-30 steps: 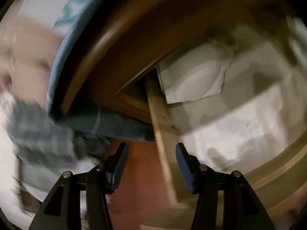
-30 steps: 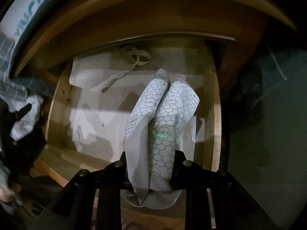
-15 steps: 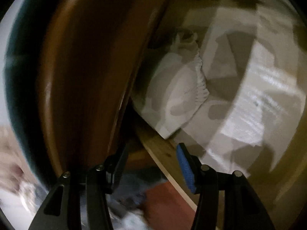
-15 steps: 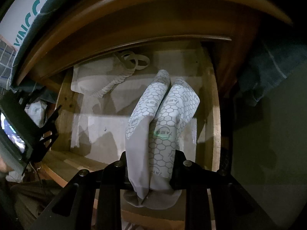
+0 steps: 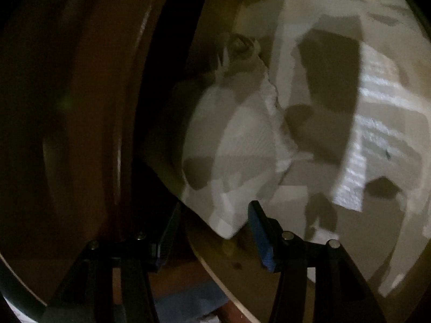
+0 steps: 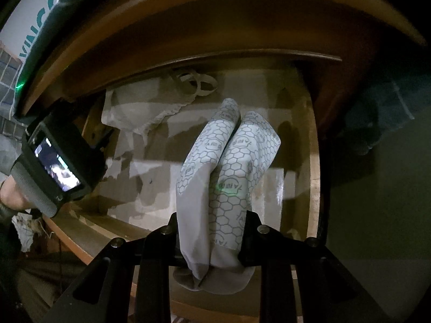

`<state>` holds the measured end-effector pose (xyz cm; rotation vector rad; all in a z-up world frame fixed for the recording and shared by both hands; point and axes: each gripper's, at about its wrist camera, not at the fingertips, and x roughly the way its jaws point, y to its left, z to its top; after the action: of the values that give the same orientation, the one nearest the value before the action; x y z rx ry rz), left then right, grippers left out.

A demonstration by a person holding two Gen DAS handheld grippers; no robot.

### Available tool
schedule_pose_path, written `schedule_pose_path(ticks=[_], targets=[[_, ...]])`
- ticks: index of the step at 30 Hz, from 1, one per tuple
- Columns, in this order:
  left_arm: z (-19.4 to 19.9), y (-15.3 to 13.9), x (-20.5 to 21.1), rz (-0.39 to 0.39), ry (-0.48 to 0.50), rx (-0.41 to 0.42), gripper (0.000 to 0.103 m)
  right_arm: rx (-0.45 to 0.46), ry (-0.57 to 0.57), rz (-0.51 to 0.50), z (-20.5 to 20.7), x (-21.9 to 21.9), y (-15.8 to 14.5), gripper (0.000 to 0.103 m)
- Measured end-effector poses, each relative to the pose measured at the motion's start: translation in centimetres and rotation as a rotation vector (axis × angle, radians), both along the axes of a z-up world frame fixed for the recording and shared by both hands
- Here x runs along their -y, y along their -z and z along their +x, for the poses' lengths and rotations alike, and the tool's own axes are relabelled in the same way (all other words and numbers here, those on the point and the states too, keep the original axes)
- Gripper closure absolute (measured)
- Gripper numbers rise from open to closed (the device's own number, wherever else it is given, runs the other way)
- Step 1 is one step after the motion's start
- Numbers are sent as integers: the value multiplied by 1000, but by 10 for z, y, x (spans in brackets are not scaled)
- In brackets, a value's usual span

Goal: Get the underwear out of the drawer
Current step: 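Reach the left gripper into the drawer toward the cream bra while the right gripper holds the socks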

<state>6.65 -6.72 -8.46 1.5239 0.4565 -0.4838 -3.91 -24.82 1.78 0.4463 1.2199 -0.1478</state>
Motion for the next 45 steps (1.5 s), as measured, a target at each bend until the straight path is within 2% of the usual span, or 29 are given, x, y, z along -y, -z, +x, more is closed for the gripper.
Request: schedule_pose_path(ticks=[5, 7, 14, 20, 24, 34, 39, 40, 41, 45], targets=[[-7, -1, 2, -17, 74, -37, 49, -2, -10, 4, 1, -1, 1, 80], [-8, -1, 5, -26, 84, -18, 49, -4, -16, 12, 2, -2, 2, 80], [-11, 2, -1, 3, 122, -25, 49, -4, -28, 23, 5, -5, 2, 80], [-16, 13, -5, 90, 219, 61, 49, -11, -40, 26, 6, -6, 4, 80], [-16, 13, -5, 80, 250, 86, 49, -15, -40, 27, 7, -7, 6, 80], [-12, 13, -6, 8, 208, 92, 48, -27, -58, 29, 9, -9, 11, 79], [-18, 19, -13, 6, 207, 96, 48, -34, -68, 24, 11, -11, 13, 78], [-18, 18, -13, -2, 208, 89, 48, -35, -71, 25, 11, -11, 14, 78], [-22, 31, -15, -6, 202, 78, 50, -37, -73, 26, 12, -11, 14, 78], [-16, 30, -16, -11, 190, 47, 53, -36, -76, 25, 11, -12, 14, 78]])
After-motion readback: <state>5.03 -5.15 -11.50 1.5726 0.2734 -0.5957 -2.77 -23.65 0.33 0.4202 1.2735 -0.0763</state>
